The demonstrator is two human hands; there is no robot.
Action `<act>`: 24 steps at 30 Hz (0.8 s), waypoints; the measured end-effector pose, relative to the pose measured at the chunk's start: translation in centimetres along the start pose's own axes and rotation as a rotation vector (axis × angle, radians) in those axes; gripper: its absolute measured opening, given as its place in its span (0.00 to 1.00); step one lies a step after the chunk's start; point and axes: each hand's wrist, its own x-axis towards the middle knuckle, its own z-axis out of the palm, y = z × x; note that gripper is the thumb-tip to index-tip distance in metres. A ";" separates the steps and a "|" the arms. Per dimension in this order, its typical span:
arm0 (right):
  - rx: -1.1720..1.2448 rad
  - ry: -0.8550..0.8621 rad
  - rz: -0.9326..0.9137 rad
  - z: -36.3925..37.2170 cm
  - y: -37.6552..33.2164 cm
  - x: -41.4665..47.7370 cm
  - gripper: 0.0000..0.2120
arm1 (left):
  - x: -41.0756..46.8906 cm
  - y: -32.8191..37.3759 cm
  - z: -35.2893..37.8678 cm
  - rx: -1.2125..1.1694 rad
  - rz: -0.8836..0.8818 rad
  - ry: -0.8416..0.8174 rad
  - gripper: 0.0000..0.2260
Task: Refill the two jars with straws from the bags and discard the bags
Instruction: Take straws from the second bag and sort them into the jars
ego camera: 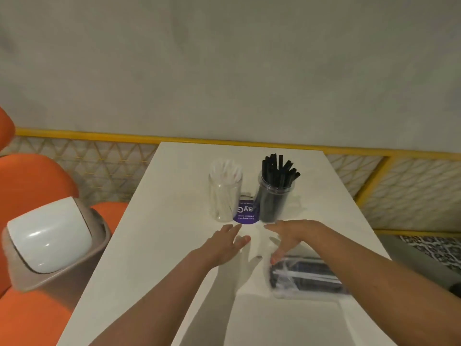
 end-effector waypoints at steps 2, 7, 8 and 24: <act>0.015 -0.007 0.074 1.0 2.4 -0.4 0.52 | 0.7 2.0 1.4 0.041 0.044 -0.049 0.31; 0.128 0.004 0.175 3.8 7.2 -2.0 0.50 | 1.8 5.8 4.5 0.118 0.147 -0.114 0.36; 0.158 0.010 0.187 4.4 7.8 -2.2 0.50 | 1.8 6.3 4.9 0.129 0.167 -0.114 0.36; 0.702 -0.047 -0.074 6.2 2.1 0.6 0.22 | 1.3 4.8 3.1 0.434 0.053 -0.108 0.21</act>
